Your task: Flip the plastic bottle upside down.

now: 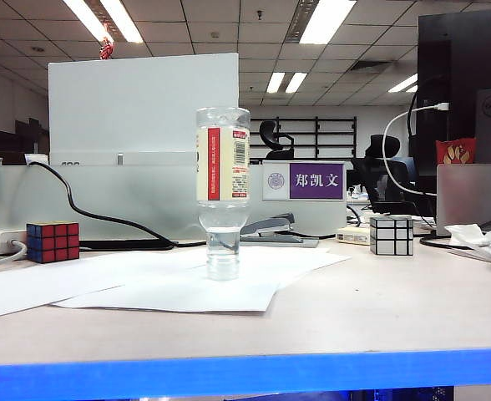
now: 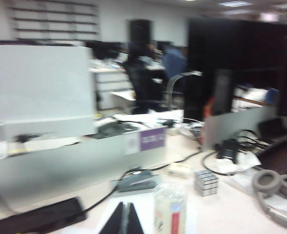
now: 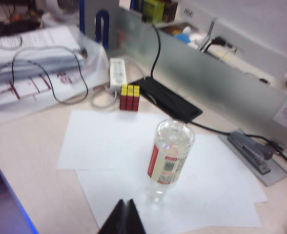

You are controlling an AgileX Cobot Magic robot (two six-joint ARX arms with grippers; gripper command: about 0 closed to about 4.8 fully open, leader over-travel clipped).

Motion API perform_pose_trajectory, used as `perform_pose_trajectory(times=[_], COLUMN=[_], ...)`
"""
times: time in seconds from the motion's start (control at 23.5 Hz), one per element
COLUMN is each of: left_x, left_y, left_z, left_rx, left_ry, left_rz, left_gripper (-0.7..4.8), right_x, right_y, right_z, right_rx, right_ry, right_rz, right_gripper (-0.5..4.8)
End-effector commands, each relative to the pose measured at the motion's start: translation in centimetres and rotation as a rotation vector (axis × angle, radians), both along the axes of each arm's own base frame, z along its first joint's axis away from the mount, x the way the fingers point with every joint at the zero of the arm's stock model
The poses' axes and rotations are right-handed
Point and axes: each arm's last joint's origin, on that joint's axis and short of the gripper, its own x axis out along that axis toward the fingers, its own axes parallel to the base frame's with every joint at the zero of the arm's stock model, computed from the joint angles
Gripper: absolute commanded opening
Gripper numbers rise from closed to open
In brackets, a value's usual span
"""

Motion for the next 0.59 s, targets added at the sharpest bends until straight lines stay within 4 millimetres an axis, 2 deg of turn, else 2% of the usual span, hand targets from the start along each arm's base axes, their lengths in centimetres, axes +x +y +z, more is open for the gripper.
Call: perform_pose_trajectory(times=[0.04, 0.13, 0.21, 0.38, 0.51, 0.59], left_x=[-4.3, -6.6, -7.1, -4.9, -2.3, -0.9], left_y=[2.7, 4.1, 4.3, 2.9, 1.1, 0.3], left_z=[-2.1, -3.0, -3.7, -6.0, -8.4, -9.9], left_rx=[-0.003, -0.045, -0.029, 0.041, 0.029, 0.018], left_ry=[0.046, 0.021, 0.053, 0.101, 0.036, 0.009], left_rz=[0.138, 0.170, 0.184, 0.085, -0.041, -0.056], left_gripper=[-0.06, -0.06, -0.06, -0.06, -0.06, -0.06], right_x=[-0.3, 0.0, 0.6, 1.8, 3.6, 4.5], right_y=[-0.3, -0.3, -0.2, -0.5, -1.9, -2.9], right_z=[0.0, -1.2, -2.9, -7.9, -12.9, -15.1], right_rx=[0.059, 0.133, 0.223, 0.368, 0.516, 0.524], right_ry=[-0.042, -0.050, -0.059, -0.183, -0.148, -0.091], right_rz=[0.000, -0.004, -0.025, -0.061, -0.208, -0.298], right_gripper=[-0.09, -0.09, -0.09, -0.08, -0.08, -0.08])
